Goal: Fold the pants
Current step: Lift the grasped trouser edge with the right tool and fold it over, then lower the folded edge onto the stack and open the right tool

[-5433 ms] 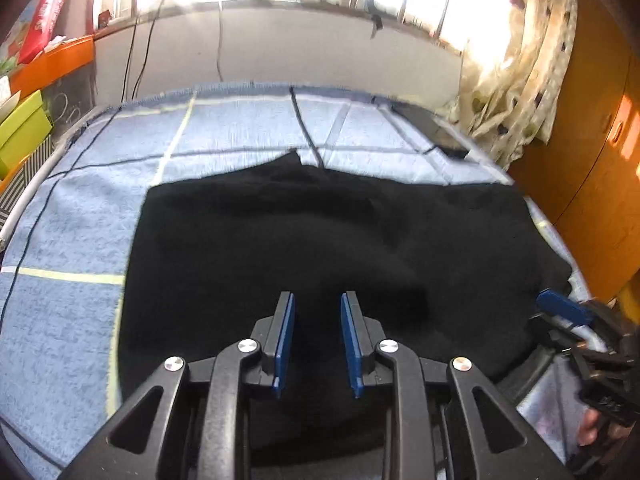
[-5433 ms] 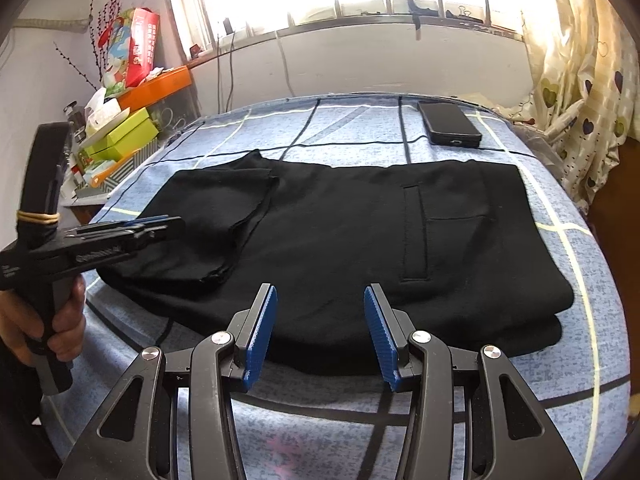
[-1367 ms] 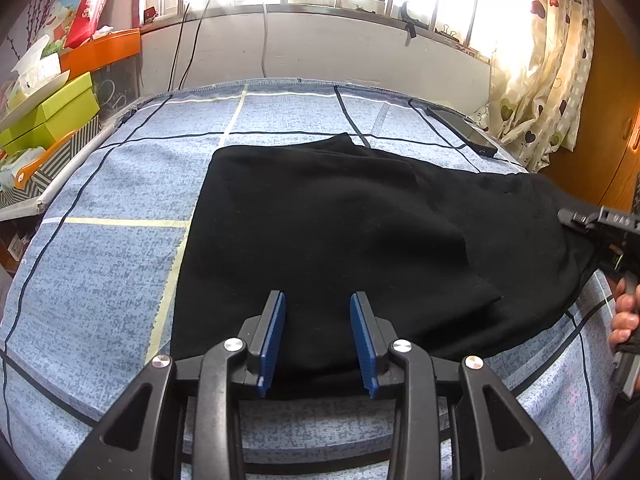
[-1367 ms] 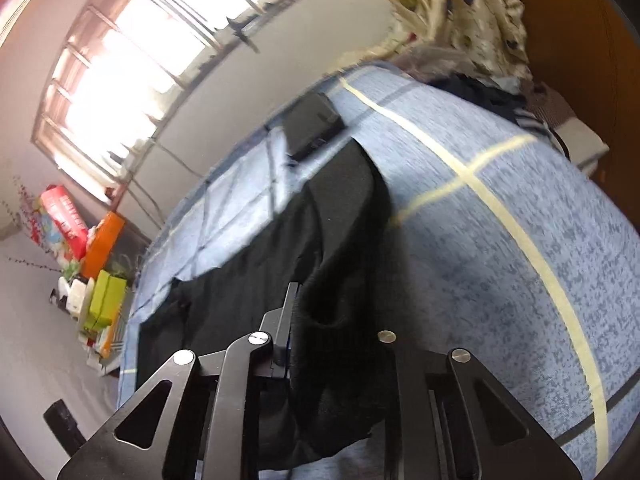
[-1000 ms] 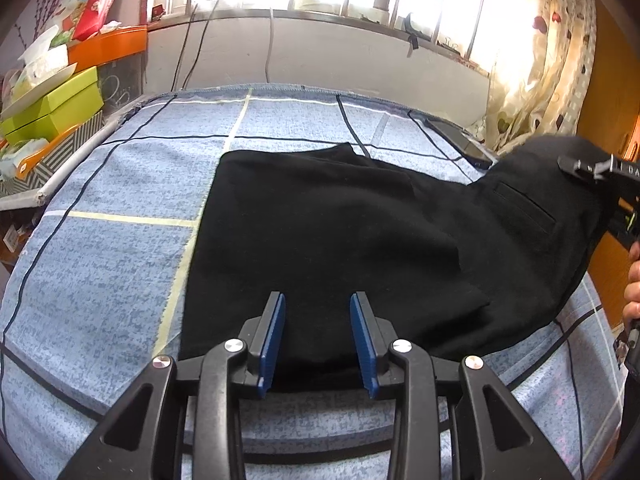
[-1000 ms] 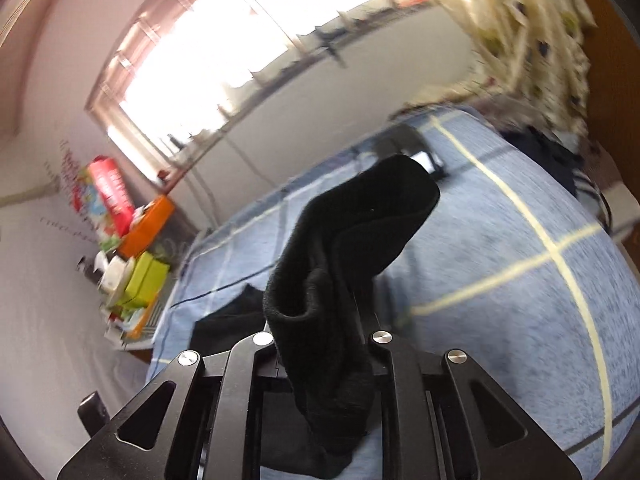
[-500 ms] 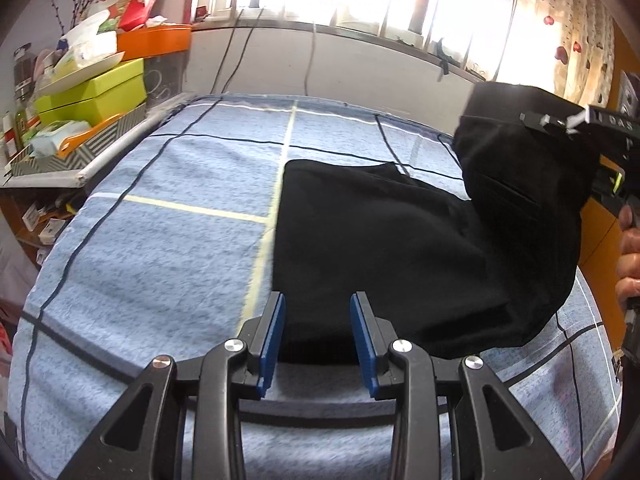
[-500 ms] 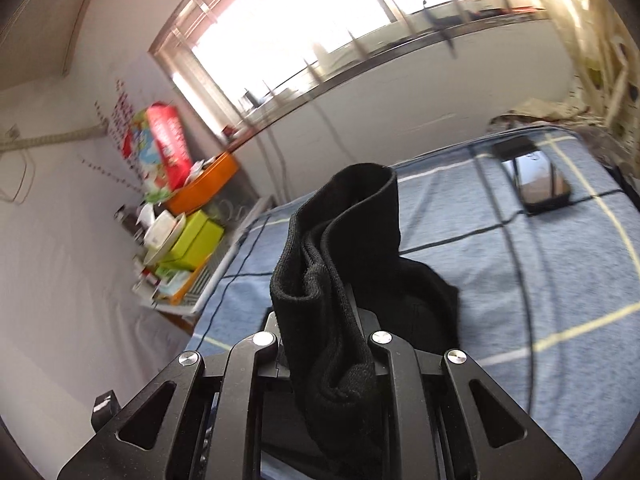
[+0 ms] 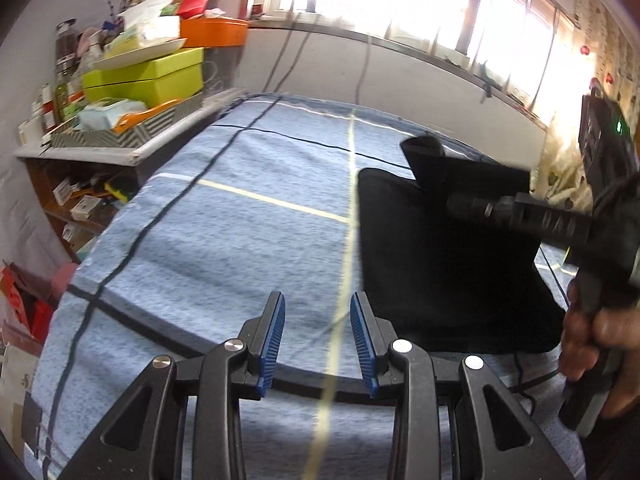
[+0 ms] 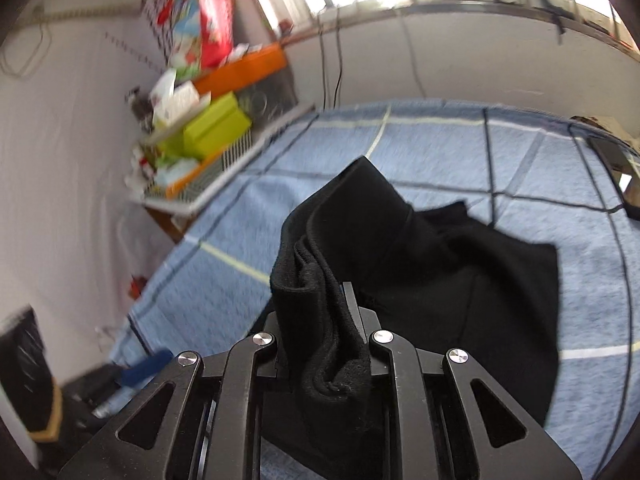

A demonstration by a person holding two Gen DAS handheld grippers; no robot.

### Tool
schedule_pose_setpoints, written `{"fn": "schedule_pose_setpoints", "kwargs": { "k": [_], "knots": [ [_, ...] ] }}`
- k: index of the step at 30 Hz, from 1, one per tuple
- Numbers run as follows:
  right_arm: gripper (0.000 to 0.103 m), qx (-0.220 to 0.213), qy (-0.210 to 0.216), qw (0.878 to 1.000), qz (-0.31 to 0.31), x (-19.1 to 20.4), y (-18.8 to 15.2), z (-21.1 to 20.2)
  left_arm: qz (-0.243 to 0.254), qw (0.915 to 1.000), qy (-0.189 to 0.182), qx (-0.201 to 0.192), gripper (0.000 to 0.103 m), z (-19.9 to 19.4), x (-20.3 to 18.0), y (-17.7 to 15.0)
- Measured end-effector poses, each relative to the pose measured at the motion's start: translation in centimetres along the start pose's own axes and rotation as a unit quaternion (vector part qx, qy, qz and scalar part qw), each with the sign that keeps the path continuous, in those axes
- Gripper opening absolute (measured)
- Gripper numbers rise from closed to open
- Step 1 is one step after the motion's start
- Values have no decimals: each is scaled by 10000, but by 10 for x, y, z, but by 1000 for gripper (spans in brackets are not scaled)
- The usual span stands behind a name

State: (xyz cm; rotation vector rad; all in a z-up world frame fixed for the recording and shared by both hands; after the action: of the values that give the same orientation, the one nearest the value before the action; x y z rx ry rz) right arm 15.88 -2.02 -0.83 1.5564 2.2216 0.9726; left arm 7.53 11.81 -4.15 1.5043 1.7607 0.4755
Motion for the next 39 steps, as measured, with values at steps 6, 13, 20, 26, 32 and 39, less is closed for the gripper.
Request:
{"fn": "schedule_pose_setpoints", "kwargs": {
  "k": [6,13,20,26,32,39],
  "knots": [
    [50,129,252,9991,-306,19,-15,11,-127,9999,65,-30,36,-4,12,1],
    [51,-80,1056,9933,-467,37,-20,-25,-80,9998,-36,-191,36,-9,5,17],
    [49,-647,369,9969,264,-37,-8,-62,257,9982,-492,-227,36,2,-36,37],
    [31,-371,-247,9966,698,-94,-26,-47,427,9950,-878,211,37,41,-68,33],
    [27,-7,-153,9998,-121,-66,-45,-27,681,9922,-1042,84,37,37,-90,41],
    [27,-548,-293,9981,-37,-95,8,-32,878,9910,-1005,79,37,66,-105,80]
  ]
}}
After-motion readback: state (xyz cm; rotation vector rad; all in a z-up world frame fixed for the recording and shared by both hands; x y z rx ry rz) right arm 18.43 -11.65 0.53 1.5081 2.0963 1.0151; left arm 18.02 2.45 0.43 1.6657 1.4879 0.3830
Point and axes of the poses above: each gripper's, at about its wrist camera, not at the fingertips, and z roughly the way its jaws point, x to its left, y to its top, the point moved 9 cm from there along z, roughly the way its jaws point, and after that the axes turned 11 degrees about -y, right-handed, at the moved point
